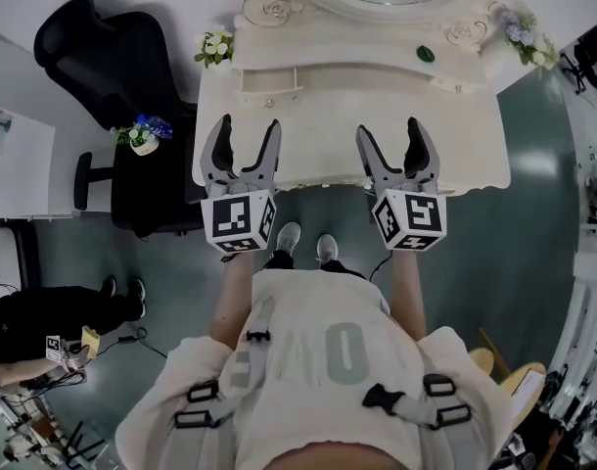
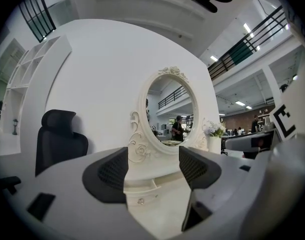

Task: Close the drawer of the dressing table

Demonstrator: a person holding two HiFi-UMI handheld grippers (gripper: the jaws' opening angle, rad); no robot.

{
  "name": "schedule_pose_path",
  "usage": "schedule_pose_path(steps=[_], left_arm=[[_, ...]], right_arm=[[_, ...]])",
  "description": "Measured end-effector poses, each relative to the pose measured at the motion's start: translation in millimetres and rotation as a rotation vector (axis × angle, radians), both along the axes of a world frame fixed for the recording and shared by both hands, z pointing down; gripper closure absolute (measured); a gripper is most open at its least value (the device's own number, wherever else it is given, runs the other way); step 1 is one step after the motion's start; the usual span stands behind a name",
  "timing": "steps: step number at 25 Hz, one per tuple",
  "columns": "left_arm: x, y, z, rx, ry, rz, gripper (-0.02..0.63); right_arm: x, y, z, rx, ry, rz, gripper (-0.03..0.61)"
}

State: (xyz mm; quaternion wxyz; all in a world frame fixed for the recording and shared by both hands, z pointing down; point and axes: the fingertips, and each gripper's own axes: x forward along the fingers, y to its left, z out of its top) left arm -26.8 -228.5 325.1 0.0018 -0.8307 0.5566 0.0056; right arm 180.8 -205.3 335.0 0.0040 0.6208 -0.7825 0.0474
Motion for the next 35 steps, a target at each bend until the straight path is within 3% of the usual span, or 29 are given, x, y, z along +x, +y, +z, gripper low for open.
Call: schedule_pose_path(steps=[5,12,18,26,35], left_arm=[[-26,-7,-13,0.023,-0.008,-0.021,0.313],[-95,-22,-11,0.028,-0.028,-0.101,0.313],[-145,-35,-5,0.002,-0.025,-0.124,0.312],[-172,-39,11,0.009,-0.002,-0.131,0.313],[-193,-31,17,-0.013,-0.012,-0.199,0.313]], right_arm=[[-28,-19,2,-0.017,-0.007,-0.010,0.203],[-91,-52,17,-0.049,-0.007,-0.045,0.222],[-152,-80,48,-0.117,0.055,-0.072,0.232],[-190,-101,100,-0.160,0.098,-0.016,0.244],[-212,-114,151,-0.270,0.088,-0.033,0.281]])
